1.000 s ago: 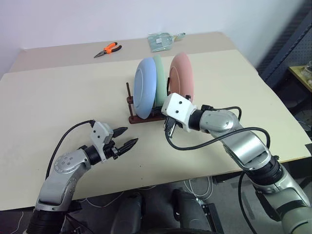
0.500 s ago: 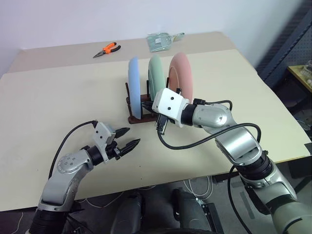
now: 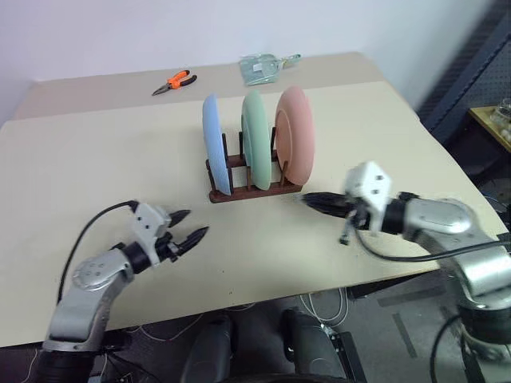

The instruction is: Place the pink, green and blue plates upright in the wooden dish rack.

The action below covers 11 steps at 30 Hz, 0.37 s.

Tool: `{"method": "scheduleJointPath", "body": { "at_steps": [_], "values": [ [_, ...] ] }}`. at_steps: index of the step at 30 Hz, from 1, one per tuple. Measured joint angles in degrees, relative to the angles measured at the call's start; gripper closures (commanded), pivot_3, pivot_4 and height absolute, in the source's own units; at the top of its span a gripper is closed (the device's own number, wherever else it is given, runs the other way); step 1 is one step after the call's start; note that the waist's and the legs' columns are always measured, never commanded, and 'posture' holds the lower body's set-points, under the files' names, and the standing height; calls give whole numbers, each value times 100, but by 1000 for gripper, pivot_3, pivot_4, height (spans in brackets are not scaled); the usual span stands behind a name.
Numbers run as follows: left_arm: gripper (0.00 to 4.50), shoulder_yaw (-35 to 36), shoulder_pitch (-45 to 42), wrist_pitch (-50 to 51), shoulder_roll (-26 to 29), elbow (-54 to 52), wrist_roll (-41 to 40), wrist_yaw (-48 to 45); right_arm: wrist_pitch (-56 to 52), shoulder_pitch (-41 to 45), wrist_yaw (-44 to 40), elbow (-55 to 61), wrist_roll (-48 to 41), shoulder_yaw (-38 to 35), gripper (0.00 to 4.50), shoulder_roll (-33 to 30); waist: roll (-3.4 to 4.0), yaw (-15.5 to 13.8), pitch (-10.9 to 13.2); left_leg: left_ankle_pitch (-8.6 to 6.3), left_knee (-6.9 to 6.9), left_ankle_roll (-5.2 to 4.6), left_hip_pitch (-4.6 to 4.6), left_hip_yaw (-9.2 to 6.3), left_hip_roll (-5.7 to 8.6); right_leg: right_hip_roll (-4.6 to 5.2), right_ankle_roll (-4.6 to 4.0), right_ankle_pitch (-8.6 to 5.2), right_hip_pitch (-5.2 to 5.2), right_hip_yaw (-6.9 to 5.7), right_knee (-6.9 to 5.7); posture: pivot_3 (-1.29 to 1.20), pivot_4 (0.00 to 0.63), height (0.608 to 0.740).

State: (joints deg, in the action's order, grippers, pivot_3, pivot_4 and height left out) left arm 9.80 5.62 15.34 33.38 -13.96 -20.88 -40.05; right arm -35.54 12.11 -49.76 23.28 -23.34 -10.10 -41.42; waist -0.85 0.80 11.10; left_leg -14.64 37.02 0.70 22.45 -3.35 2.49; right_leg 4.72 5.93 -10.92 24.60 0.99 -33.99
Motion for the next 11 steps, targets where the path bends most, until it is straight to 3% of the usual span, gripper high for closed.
{"method": "scheduleJointPath", "body": {
  "at_steps": [6, 11],
  "values": [
    [1358, 292, 190, -133, 133, 217, 27, -79, 827, -222, -5, -1169, 305, -183, 4473, -24, 2, -15, 1, 0, 0, 0, 2, 4, 0, 2, -1, 0, 1, 0, 1, 0, 150, 739],
    [1358, 399, 306, -134, 117, 225, 22, -44, 1385, 46, -22, -1822, 566, 195, 4473, 59, 2, -2, 1, 0, 0, 0, 1, 4, 0, 2, -2, 1, 2, 2, -2, 0, 150, 739]
  ]
}}
